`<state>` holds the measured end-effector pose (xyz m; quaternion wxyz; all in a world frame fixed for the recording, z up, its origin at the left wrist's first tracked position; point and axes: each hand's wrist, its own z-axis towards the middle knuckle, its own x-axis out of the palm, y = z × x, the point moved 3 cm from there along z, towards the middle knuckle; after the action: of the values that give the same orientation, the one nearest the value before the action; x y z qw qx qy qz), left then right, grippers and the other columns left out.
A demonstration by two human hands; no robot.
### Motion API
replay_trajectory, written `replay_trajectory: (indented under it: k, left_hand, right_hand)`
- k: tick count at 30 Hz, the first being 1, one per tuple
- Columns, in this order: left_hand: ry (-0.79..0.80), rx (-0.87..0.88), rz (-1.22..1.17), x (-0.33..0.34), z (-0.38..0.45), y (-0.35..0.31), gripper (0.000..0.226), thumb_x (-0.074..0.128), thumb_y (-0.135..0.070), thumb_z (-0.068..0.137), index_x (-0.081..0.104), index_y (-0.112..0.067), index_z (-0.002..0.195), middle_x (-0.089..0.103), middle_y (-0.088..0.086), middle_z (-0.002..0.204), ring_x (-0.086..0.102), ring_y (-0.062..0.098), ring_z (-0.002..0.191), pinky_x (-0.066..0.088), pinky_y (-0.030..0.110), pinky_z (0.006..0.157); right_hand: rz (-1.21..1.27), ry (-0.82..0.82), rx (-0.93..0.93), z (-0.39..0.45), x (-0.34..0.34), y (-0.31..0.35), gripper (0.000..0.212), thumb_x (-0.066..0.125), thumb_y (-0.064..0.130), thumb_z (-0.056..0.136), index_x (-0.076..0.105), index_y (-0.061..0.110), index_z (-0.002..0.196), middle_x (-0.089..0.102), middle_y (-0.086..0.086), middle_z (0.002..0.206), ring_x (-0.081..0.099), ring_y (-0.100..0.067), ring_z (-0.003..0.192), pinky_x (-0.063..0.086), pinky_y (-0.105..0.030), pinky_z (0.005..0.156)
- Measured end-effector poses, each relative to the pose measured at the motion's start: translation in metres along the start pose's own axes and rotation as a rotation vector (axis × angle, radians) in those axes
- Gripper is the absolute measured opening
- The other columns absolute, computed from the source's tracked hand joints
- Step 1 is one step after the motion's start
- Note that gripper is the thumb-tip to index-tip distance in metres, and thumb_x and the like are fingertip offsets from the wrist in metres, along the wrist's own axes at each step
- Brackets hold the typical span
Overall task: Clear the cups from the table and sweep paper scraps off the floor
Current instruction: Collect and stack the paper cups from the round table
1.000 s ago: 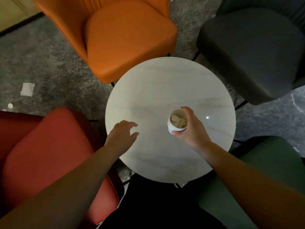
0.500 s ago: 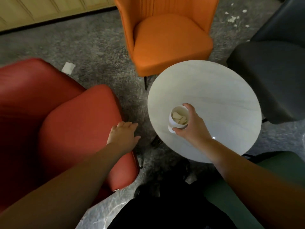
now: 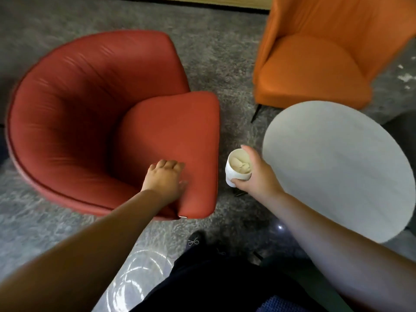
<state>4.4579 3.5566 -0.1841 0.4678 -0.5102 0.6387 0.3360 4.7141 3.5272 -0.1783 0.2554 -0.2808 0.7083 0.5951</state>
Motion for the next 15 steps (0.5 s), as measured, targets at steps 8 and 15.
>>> replay_trajectory:
  k: [8, 15]
  left_hand:
    - [-0.076, -0.345, -0.139, 0.030, -0.111, 0.045, 0.060, 0.050, -0.051, 0.093, 0.036, -0.031, 0.148, 0.040, -0.005, 0.151, 0.032, 0.019, 0.140, 0.028, 0.038, 0.111]
    - [-0.060, -0.627, -0.245, 0.067, -0.214, 0.087, 0.063, 0.047, -0.053, 0.095, 0.031, -0.028, 0.150, 0.039, -0.003, 0.152, 0.032, 0.023, 0.140, 0.028, 0.040, 0.112]
  right_hand:
    - [-0.044, 0.237, -0.269, 0.004, 0.060, 0.070, 0.093, 0.083, 0.030, 0.062, 0.034, 0.034, 0.141, 0.058, -0.003, 0.123, 0.057, -0.020, 0.107, 0.038, -0.017, 0.082]
    - [-0.087, 0.480, -0.460, -0.025, 0.131, 0.137, 0.091, 0.083, 0.027, 0.064, 0.035, 0.032, 0.141, 0.061, -0.007, 0.119, 0.059, -0.025, 0.104, 0.033, -0.012, 0.071]
